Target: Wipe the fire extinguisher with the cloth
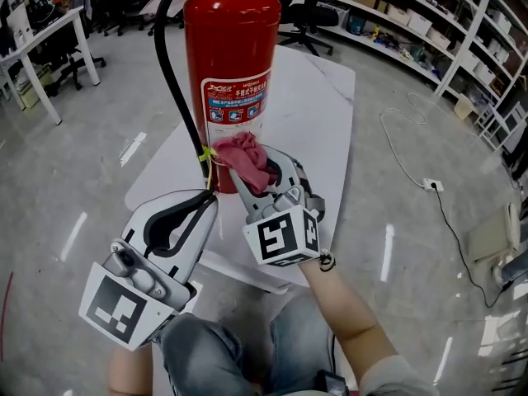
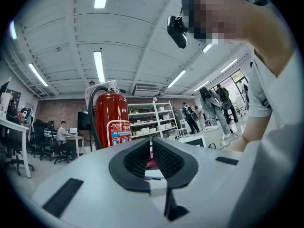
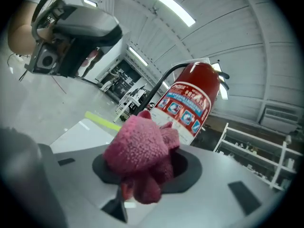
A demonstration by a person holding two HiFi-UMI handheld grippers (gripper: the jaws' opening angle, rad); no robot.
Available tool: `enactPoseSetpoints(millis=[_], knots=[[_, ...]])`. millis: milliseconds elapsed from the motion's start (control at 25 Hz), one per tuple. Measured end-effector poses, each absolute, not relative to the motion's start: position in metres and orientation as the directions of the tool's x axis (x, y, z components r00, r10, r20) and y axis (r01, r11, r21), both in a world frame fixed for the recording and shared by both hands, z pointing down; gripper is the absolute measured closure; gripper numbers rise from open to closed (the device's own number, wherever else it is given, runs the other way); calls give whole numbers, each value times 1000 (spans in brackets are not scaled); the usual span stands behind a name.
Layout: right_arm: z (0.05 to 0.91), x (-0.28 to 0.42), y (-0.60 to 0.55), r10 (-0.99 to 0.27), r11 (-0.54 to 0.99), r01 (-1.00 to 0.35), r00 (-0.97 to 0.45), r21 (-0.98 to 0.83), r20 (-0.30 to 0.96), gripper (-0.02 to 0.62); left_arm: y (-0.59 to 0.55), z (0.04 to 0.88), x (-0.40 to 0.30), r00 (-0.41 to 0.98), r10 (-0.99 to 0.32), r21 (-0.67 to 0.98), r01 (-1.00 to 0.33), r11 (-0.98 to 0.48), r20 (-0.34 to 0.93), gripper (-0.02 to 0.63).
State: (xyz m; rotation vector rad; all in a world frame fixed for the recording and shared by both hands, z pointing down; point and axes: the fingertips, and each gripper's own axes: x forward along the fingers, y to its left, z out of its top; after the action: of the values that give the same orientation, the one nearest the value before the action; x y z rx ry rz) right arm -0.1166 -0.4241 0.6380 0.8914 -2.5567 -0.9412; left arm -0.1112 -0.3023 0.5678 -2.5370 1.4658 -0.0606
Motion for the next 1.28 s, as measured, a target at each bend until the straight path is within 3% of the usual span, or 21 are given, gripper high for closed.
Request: enactPoseSetpoints(millis=[120, 480, 800, 1040, 1280], knots=[[594, -116, -424, -627, 571, -462, -779, 678, -3, 428, -300, 564, -108, 510, -858, -217, -847, -486, -68, 581], [436, -116, -418, -557, 490, -592, -778, 640, -292, 425, -288, 562, -101, 519, -851, -238, -839, -490, -76, 581], [545, -118, -422, -588, 560, -546, -792, 623, -166, 430, -287, 570, -106, 502, -862, -218, -851, -478, -70, 581], [634, -118, -427, -638, 594, -492, -770, 636, 1, 430, -289, 578, -101, 504, -862, -214, -849, -484, -52, 581], [658, -117, -424, -664, 561, -468, -747, 683, 33, 430, -286, 584, -100, 497, -866, -203, -854, -479, -47, 581]])
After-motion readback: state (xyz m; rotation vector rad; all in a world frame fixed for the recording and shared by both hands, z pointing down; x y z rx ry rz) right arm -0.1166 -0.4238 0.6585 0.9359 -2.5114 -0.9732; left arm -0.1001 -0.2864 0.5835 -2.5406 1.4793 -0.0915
